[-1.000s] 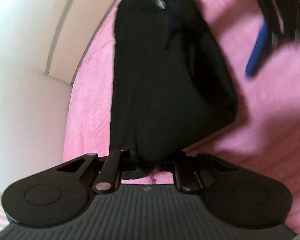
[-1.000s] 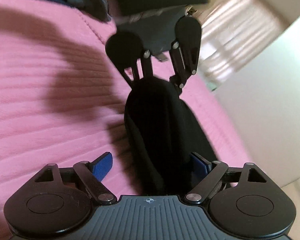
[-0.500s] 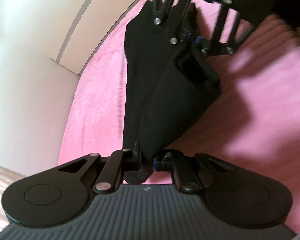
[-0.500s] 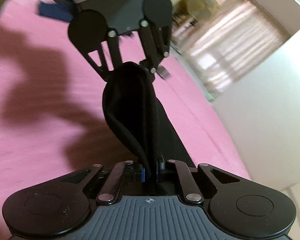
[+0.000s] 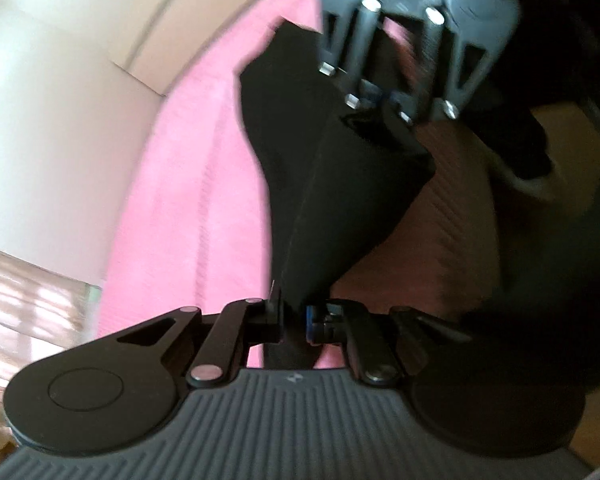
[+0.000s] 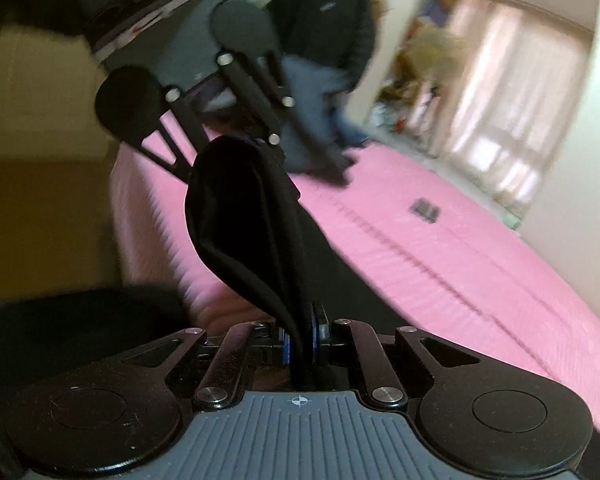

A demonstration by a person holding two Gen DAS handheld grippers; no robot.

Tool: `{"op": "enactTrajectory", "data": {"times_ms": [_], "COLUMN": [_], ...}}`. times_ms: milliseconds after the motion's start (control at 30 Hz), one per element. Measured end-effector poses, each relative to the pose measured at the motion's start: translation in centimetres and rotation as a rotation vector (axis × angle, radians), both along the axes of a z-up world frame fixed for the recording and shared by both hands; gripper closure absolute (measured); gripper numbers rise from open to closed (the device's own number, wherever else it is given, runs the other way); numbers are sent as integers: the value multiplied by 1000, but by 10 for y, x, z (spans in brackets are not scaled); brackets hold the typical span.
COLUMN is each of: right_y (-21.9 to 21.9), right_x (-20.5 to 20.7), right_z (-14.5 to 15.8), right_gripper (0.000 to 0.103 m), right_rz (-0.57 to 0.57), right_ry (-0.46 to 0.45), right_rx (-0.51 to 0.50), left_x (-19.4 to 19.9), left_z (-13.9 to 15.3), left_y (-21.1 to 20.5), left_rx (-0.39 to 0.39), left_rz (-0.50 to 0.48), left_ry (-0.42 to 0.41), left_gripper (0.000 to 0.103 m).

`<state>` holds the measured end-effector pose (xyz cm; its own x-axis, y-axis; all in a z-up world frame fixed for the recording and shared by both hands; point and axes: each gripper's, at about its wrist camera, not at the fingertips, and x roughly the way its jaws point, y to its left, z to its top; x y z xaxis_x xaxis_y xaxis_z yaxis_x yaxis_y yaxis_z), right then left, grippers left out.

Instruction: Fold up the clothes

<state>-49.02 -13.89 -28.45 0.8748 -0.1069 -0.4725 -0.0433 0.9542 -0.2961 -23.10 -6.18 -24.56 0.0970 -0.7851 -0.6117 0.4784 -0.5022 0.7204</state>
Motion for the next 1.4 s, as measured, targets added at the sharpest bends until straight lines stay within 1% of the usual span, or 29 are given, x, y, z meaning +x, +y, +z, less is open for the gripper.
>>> {"op": "enactTrajectory", "data": {"times_ms": [100, 167, 200, 267, 333, 400, 433, 500, 533, 567, 600, 633, 700, 733, 767, 800, 833, 867, 933, 967, 1000, 1033, 1067, 1133, 1167, 1233, 1267, 1333, 1400], "right_y": [-54, -94, -115, -166, -212, -270, -298, -346, -364, -375, -378, -380, -374, -371, -369, -370, -374, -378, -394, -402, -410, -417, -423, -425, -426, -428, -428, -425, -422], "right_x": [-12, -27, -34, -55, -90, -111, -120, -135, -139, -146, -153, -159, -168, -177, -184, -188, -187, -191, -198, -201, -198, -196, -194, -196, -197, -200, -205, -209, -211], "right_z": [45, 70, 81, 92, 89, 68, 49, 2, -19, -37, -48, -57, -59, -58, -56, -56, -58, -59, -64, -62, -60, -58, -56, -55, -56, -71, -76, -75, -70], "right_gripper": [95, 95, 95, 95, 95, 95, 95, 95, 95, 94, 94, 91, 90, 81, 76, 74, 72, 72, 72, 79, 88, 92, 93, 93, 93, 94, 94, 94, 94], "right_rz": [-70, -123, -151, -225, -308, -410, -467, -622, -710, -793, -843, -877, -842, -837, -838, -842, -851, -859, -881, -891, -894, -897, -899, -896, -902, -967, -973, -968, -983], "right_ry": [-117, -199, -238, -308, -363, -403, -423, -449, -433, -413, -411, -416, -466, -480, -499, -524, -547, -563, -584, -586, -585, -584, -585, -600, -598, -537, -546, -562, -575], "right_rx": [126, 216, 262, 360, 459, 631, 723, 862, 916, 965, 995, 1023, 1054, 1058, 1067, 1084, 1104, 1125, 1164, 1185, 1177, 1169, 1158, 1124, 1112, 1131, 1152, 1134, 1109], "left_x": [-32, -49, -61, -80, -95, -102, -105, -110, -111, -111, -113, -115, -115, -110, -105, -99, -95, -90, -81, -77, -72, -62, -51, -46, -42, -36, -34, -33, -35], "left_z": [54, 90, 110, 146, 179, 193, 192, 174, 156, 139, 119, 98, 62, 47, 33, 21, 12, 2, -7, -11, -16, -20, -23, -34, -36, -40, -41, -41, -49], "left_y": [-28, -64, -84, -118, -152, -177, -190, -213, -227, -240, -251, -262, -281, -294, -306, -322, -333, -345, -358, -364, -370, -374, -377, -377, -377, -378, -380, -377, -383], "left_rx": [-89, -174, -246, -358, -461, -498, -488, -429, -374, -319, -254, -189, -86, -43, -1, 29, 51, 73, 101, 115, 129, 138, 146, 151, 159, 173, 178, 185, 194], "left_rz": [-12, -25, -36, -42, -30, -22, -8, 4, 16, 28, 46, 65, 97, 118, 139, 162, 192, 222, 274, 300, 325, 347, 368, 395, 400, 403, 400, 395, 383], "left_ry": [-8, 0, 30, 111, 193, 270, 304, 345, 356, 369, 380, 391, 409, 426, 442, 461, 492, 522, 581, 610, 639, 663, 688, 722, 733, 740, 737, 729, 734], "left_gripper": [90, 83, 81, 72, 70, 70, 70, 70, 70, 69, 69, 69, 69, 69, 69, 69, 69, 69, 69, 70, 70, 70, 70, 70, 70, 70, 70, 72, 79]}}
